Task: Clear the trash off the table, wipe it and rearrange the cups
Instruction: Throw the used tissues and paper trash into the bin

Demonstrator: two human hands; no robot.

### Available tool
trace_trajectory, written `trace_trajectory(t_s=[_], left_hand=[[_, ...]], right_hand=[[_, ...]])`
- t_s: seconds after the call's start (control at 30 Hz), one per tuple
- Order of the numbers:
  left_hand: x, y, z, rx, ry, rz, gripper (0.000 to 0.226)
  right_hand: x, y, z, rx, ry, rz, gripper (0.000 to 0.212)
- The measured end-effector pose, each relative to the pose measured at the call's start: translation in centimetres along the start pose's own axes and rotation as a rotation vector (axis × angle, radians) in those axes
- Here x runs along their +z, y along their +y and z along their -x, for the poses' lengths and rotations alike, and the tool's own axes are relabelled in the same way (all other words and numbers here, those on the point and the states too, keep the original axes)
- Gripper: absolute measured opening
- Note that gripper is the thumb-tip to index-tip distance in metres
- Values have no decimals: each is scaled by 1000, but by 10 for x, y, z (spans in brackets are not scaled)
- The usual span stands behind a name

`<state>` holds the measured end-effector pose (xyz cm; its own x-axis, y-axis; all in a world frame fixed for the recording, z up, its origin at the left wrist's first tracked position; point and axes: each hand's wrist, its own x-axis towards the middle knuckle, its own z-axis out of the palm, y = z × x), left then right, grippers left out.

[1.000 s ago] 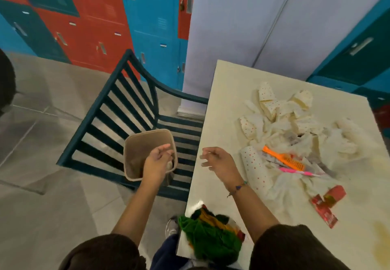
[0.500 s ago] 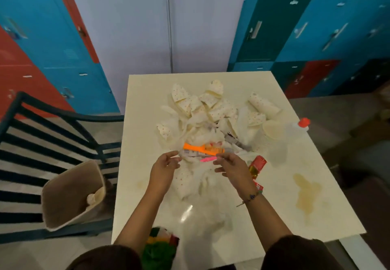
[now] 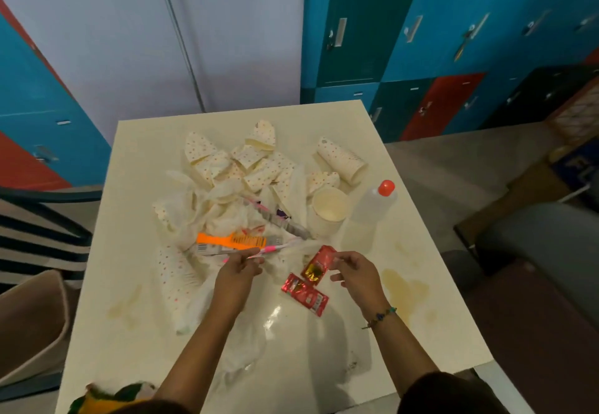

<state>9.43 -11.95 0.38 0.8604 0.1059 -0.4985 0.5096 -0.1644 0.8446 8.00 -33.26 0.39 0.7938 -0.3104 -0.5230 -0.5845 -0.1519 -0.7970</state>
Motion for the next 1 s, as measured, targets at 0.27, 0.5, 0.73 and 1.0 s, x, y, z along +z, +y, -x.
trace_trajectory(t_s=[0.27, 0.5, 0.73, 1.0], left_hand=[[13, 31, -33, 83, 30, -55, 20], [18, 56, -67, 137, 43, -87, 19], [11, 55, -76, 129, 83, -35, 19], [-20, 44, -64, 147, 150, -6, 25]], right_hand=[[-33, -64, -17, -353, 157, 64, 13], [-28, -157, -80, -546, 125, 128, 13], [21, -160, -194, -427, -305, 1094, 54], [47, -136, -219, -310, -528, 1494, 104]])
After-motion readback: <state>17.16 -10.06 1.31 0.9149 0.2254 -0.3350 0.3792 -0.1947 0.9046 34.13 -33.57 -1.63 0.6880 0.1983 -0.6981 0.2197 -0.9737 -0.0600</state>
